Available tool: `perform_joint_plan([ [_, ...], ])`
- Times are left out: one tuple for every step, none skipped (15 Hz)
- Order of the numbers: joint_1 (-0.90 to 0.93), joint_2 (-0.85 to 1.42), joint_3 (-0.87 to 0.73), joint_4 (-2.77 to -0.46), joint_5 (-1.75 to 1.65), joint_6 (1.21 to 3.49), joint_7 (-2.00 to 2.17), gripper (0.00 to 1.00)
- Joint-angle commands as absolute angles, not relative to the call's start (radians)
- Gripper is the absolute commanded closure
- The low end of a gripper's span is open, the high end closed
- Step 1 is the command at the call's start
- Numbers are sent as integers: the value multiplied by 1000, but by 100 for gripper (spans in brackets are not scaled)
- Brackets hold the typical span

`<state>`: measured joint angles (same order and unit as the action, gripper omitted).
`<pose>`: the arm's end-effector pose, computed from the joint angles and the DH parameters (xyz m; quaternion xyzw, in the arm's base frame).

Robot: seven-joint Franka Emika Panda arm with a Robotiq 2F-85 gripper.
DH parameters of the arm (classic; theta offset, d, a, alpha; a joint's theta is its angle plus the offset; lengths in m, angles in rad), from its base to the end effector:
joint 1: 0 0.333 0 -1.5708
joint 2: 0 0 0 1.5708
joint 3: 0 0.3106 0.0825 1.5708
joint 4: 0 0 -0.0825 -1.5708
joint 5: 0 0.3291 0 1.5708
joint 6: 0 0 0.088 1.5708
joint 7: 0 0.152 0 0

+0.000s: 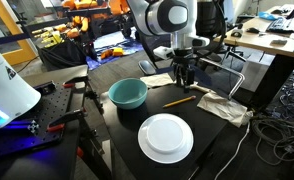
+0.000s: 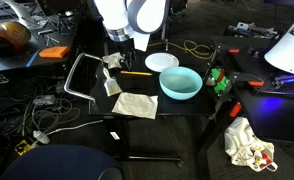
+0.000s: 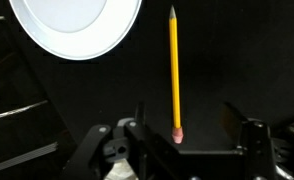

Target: Pick up the pencil from the light blue bowl and put it on the table.

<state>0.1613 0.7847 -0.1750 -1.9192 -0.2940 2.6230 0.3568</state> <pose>0.5702 -0.0102 0.0790 0.9902 -0.0308 -0.0181 0.1348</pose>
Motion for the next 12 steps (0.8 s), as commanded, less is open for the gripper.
perform_joint_plan([
  [185, 683, -190, -2042, -289, 2687, 332, 0],
  [192, 671, -196, -2057, -292, 2694, 333, 0],
  [192, 655, -195, -2076, -290, 2702, 331, 0],
  [194, 639, -195, -2096, -289, 2711, 333, 0],
  [197, 624, -197, -2112, -290, 2714, 335, 0],
  [201, 611, -198, -2127, -292, 2718, 337, 0],
  [208, 601, -199, -2138, -294, 2714, 340, 0],
  [195, 663, -189, -2069, -277, 2692, 339, 0],
  [197, 656, -189, -2077, -277, 2693, 340, 0],
  [196, 657, -189, -2075, -277, 2692, 339, 0],
  [196, 660, -189, -2074, -277, 2692, 339, 0],
  [197, 663, -189, -2073, -276, 2692, 339, 0],
])
